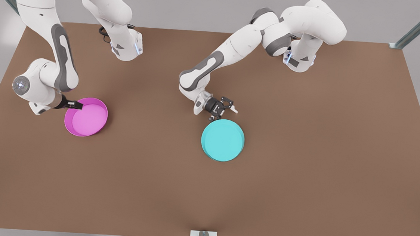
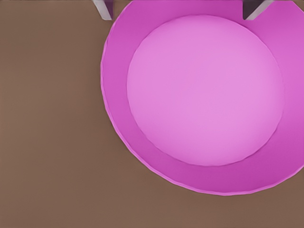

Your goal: Flip the blue plate over with the left arm, and stack the pink plate on top of the blue plate with the right arm

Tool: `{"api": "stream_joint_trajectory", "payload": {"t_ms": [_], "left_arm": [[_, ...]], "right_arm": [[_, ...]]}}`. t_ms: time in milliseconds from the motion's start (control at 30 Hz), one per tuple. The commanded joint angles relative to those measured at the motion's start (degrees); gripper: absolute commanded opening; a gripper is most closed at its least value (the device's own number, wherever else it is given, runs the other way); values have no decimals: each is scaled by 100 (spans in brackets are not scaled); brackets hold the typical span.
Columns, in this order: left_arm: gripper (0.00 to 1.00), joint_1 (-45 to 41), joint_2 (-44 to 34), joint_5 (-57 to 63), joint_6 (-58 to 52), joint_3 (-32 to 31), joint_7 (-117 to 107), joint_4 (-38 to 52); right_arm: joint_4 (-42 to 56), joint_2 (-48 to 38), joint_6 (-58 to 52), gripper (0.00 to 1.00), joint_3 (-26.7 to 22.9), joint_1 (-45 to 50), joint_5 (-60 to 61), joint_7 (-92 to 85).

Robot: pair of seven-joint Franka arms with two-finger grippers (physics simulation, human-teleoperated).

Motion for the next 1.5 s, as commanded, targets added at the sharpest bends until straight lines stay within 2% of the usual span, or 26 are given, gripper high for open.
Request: {"api": "stream_joint_trajectory", "payload": {"t_ms": [0,67,300,400,500,633,667,700,733,800,833,867,900,967,1000,1033,1067,1100,1167,1233,1333,1367,1467], "left_arm": [[100,0,0,-569,5,0,18,5],[100,26,0,-859,49,-105,150,215],[100,44,-88,-2089,392,-158,300,716],[100,44,-88,-2977,621,-158,308,1077],[100,114,-238,-3979,1007,-158,326,1156],[100,334,-712,-5614,1526,-149,229,1261],[100,430,-844,-6132,1579,-114,229,1560],[100,694,-1011,-6510,1579,-132,185,1824],[100,1370,-1484,-7265,1596,-140,185,2158],[100,4058,-3392,-9331,771,-140,579,2175],[100,5675,-3894,-9736,77,-140,1958,2176],[100,6772,-3982,-9675,-135,-123,3667,2184],[100,7373,-3982,-8879,-126,-97,5881,2176],[100,7444,-3798,-7478,22,-123,9419,2062],[100,7497,-3824,-7487,41,-105,9923,2044],[100,7357,-4262,-7469,-21,-18,10090,2061],[100,6840,-4780,-7478,-12,560,10187,1861],[100,6697,-5554,-7451,58,703,10371,1166],[100,6531,-6196,-7153,804,712,10688,-214],[100,6469,-6127,-7012,1631,712,11004,-1094],[100,6460,-6021,-6942,1675,703,11013,-1076],[100,6460,-6021,-6942,1649,695,11004,-1076],[100,6460,-6021,-6942,1631,668,10987,-1068]], "right_arm": [[14,38,1,100,6,-71,25,-137],[321,257,-324,100,-3,-362,1160,-1458],[533,512,-641,100,-12,-995,922,-1853],[533,776,-448,100,-3,-978,922,-1810],[559,1286,379,100,6,-881,975,-1581],[638,1269,300,100,6,-881,984,-1581],[656,1225,142,100,6,-881,975,-1581],[779,1216,-104,100,14,-881,975,-1581],[893,1216,-289,100,14,-881,975,-1590],[884,1216,-298,100,67,-890,975,-1590],[884,1216,-298,100,67,-881,975,-1581],[884,1225,-298,100,67,-881,975,-1581],[884,1233,-289,100,67,-881,975,-1581],[884,1225,-289,100,85,-881,975,-1581],[884,1216,-351,100,94,-881,975,-1581],[893,1198,-386,100,94,-881,975,-1581],[893,1189,-386,97,94,-881,975,-1572],[893,1198,-386,88,102,-881,975,-1572],[893,1207,-377,79,94,-837,975,-1572],[893,1225,-333,78,102,-819,975,-1572],[893,1251,-316,78,94,-784,975,-1528],[893,1251,-324,67,102,-784,975,-1537],[893,1251,-324,61,102,-775,975,-1537]]}}
